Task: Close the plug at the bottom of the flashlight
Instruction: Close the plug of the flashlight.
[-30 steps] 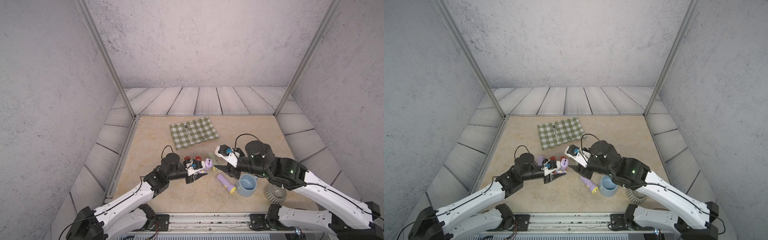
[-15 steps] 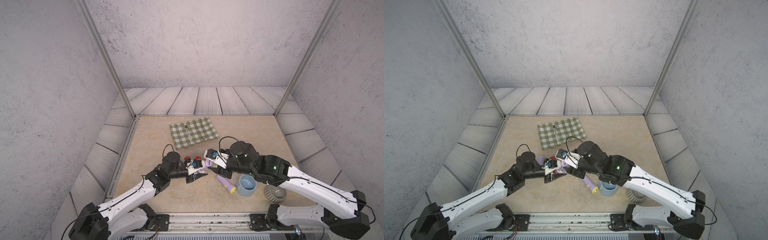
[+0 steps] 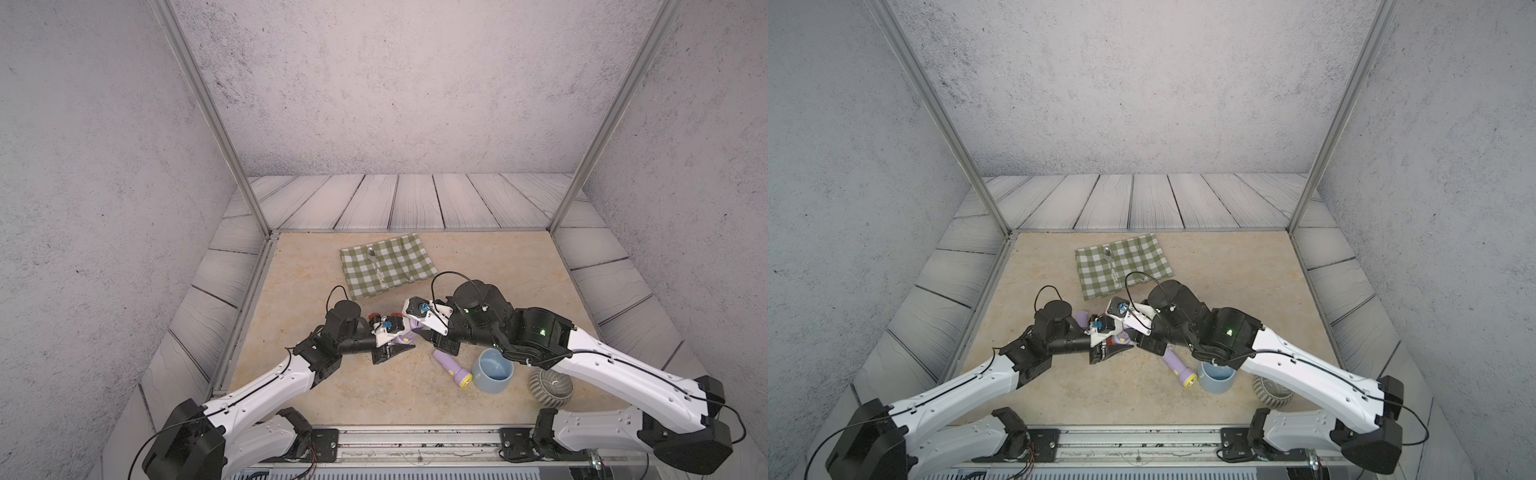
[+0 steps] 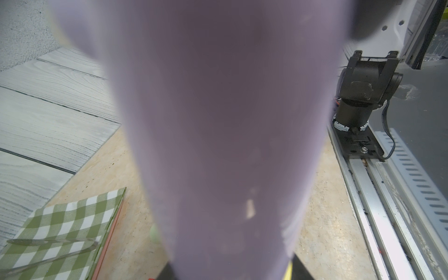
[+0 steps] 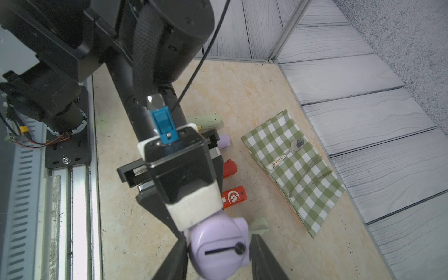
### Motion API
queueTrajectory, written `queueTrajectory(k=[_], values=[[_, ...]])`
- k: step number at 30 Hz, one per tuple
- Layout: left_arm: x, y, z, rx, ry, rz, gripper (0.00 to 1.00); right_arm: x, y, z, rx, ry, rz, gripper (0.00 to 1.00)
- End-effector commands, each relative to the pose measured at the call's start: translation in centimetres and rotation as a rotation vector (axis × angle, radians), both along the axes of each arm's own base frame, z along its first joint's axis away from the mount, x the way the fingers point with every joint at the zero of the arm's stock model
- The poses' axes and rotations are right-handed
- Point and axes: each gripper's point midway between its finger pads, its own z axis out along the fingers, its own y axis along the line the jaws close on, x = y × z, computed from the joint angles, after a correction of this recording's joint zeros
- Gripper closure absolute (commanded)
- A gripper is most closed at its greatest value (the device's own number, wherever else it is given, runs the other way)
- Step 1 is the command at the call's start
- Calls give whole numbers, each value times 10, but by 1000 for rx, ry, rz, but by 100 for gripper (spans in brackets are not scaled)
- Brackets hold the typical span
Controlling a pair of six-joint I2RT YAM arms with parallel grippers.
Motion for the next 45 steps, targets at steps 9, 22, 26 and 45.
queueTrajectory(k=[9,22,26,45], values=[[2,-4,22,-50,-27,-33,100,0,7,2,-3,16,12,65],[5,-1,28,-67,-32,-23,100,-8,14,-12,-27,74,40,87],[7,-1,26,-65,-24,-17,100,-11,14,-12,-17,91,47,94],[10,-2,33,-96,25,-6,100,-5,-25,50,250,23,-97,72]])
